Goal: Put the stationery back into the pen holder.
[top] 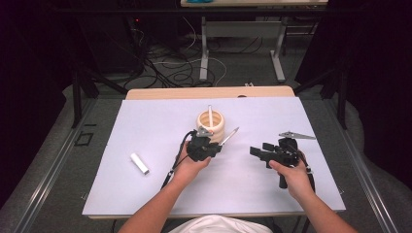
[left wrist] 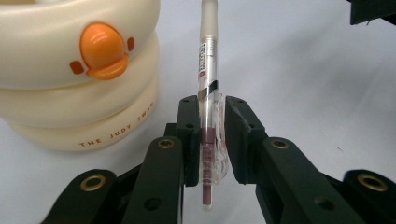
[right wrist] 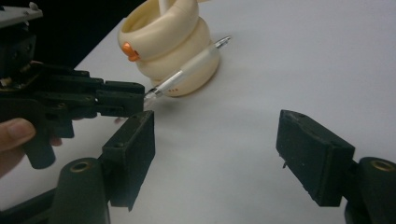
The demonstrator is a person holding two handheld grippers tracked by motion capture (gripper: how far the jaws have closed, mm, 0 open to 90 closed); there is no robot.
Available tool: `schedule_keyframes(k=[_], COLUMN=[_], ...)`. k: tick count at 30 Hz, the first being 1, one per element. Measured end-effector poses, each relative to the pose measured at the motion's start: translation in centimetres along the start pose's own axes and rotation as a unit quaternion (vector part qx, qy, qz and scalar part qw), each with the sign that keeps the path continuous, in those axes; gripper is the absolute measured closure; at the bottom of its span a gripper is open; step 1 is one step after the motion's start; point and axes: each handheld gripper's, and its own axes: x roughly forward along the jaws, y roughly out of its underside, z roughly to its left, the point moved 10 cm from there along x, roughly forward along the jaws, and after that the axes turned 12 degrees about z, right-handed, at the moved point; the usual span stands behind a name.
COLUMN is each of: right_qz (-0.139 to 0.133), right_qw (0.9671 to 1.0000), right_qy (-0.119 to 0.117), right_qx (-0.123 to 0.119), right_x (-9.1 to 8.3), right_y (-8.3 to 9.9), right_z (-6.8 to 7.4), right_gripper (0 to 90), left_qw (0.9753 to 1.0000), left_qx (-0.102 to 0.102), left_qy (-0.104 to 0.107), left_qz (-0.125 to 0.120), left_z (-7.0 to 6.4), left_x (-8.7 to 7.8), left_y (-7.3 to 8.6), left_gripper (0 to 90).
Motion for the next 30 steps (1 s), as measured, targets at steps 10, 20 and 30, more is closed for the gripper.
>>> schedule_keyframes(k=[10, 20, 30], right_qz=[0.002, 0.027, 0.021], right_qw=[0.9995, 0.9928, 0.9902], right_qy=[-0.022, -0.080, -0.091], right_qx=[0.025, 0.085, 0.103], right_x=[0.1, 0.9, 2.3], right_y=[-1.3, -2.8, -3.7], right_z=[1.8, 3.5, 4.7], right_gripper=[30.2, 45.4, 55.5], left_qw=[0.9988, 0.9969, 0.9954], left_qx=[-0.014, -0.036, -0.044], left_qy=[0.011, 0.016, 0.006], left_qz=[-0.045, -0.068, -0.085], left_z=[-0.5, -0.5, -0.7], left_x=[-1.5, -2.3, -3.5], left_y=[-0.9, -1.2, -1.0], left_gripper=[77.0, 77.0, 77.0])
